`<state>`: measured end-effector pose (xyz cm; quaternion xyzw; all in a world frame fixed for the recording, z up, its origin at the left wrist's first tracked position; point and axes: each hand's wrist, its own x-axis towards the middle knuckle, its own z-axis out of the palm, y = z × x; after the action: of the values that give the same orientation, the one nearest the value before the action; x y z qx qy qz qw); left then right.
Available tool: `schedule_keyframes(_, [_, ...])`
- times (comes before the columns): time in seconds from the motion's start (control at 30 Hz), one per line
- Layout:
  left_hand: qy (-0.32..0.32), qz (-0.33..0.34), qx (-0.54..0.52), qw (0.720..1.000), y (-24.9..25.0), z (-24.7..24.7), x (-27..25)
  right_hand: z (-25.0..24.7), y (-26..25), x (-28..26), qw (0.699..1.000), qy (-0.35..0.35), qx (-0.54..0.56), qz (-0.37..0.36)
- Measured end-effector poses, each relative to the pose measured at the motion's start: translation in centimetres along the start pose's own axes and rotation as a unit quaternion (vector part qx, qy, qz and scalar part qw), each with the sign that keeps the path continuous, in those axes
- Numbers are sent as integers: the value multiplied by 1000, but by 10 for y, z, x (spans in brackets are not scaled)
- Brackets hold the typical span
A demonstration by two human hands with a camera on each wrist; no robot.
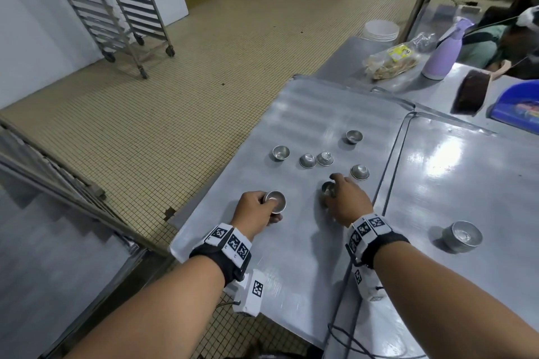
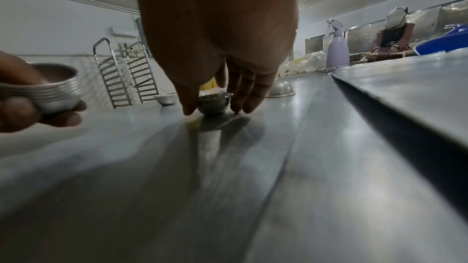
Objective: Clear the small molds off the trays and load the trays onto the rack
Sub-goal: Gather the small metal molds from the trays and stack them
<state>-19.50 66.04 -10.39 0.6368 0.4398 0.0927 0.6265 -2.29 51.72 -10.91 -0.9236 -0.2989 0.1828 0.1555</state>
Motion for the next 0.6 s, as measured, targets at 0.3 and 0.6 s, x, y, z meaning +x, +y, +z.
schedule_keyframes(0.3, [-14, 4, 10, 1000, -7, -4, 1, 33, -27, -53, 998, -4, 64, 19])
schedule_keyframes(0.6, [-26, -23, -64, 997, -2, 1, 0, 23, -52, -75, 971, 99, 215, -26])
